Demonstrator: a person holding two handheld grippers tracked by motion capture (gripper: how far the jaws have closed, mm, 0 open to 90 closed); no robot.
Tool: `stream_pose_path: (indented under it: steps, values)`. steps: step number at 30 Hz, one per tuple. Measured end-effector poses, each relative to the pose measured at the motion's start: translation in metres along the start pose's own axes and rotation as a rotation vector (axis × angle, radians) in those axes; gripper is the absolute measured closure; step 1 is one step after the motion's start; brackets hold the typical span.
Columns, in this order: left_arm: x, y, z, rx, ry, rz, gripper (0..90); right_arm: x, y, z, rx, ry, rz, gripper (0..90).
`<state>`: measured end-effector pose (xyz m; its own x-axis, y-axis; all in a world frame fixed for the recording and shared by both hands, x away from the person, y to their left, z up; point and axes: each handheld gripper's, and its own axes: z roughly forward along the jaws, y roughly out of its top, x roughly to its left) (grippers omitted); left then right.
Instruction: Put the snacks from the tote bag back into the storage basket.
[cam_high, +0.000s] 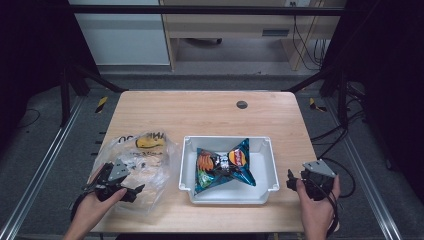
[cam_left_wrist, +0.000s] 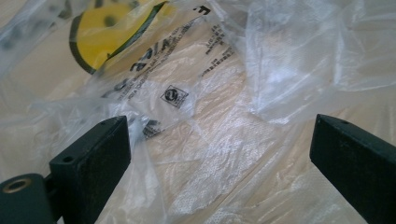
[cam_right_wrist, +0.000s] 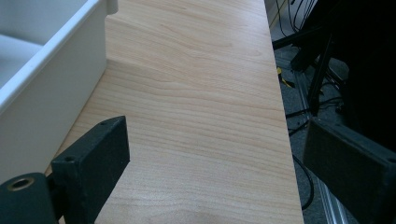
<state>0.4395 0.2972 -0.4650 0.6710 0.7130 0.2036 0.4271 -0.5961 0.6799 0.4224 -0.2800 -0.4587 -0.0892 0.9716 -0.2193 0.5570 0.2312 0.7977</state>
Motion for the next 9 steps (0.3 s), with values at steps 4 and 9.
stream_pose_path:
  steps: [4, 9]
  values:
    - [0.002, -0.008, -0.001, -0.024, 0.014, -0.032, 5.1, 0.0, 0.0, 0.0, 0.001, -0.002, -0.001, 8.0]
    - [0.001, -0.014, -0.007, -0.032, 0.027, -0.05, 4.9, 0.0, 0.0, 0.001, 0.005, -0.006, 0.0, 8.0]
